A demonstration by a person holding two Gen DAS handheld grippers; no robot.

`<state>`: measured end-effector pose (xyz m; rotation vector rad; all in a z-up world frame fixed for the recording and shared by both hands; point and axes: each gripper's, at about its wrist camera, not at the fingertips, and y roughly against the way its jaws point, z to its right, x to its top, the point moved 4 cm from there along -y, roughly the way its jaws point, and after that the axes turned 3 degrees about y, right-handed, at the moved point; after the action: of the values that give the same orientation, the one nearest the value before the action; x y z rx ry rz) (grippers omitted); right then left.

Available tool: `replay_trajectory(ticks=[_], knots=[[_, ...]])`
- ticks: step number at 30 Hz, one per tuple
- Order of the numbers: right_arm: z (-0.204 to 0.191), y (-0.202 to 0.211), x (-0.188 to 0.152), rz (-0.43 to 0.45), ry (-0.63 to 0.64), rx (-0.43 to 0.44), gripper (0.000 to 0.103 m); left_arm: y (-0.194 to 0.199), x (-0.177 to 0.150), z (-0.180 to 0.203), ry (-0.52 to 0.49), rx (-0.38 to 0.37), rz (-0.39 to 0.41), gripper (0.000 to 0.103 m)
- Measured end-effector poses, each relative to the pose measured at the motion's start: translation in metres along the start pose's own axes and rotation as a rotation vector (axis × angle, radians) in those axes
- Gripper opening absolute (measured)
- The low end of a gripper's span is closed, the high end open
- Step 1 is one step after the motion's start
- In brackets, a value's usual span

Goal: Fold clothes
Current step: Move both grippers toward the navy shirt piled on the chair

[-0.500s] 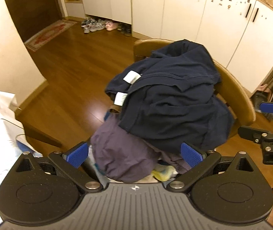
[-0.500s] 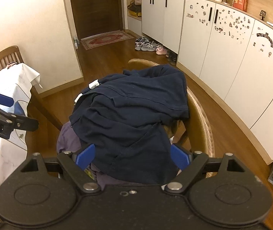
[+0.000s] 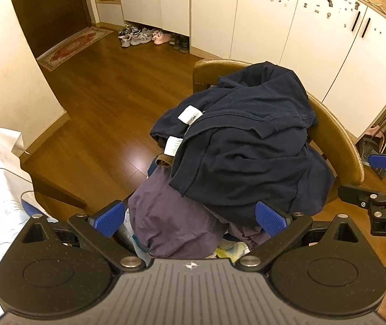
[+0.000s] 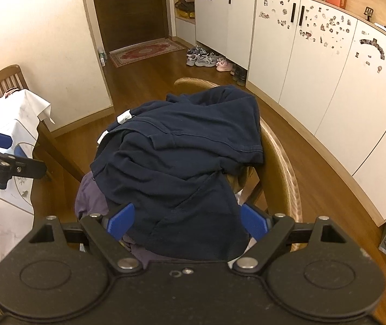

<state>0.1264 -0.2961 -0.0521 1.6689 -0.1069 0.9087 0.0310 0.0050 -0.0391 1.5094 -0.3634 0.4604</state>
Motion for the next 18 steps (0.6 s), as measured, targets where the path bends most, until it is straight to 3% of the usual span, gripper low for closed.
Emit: replay_trajectory(ticks=[18], knots=[[0.007, -0.009, 0.005, -0.022, 0.012, -0.001, 0.103, -0.01, 0.011, -0.004, -0.007, -0.03, -0.013, 0.103]])
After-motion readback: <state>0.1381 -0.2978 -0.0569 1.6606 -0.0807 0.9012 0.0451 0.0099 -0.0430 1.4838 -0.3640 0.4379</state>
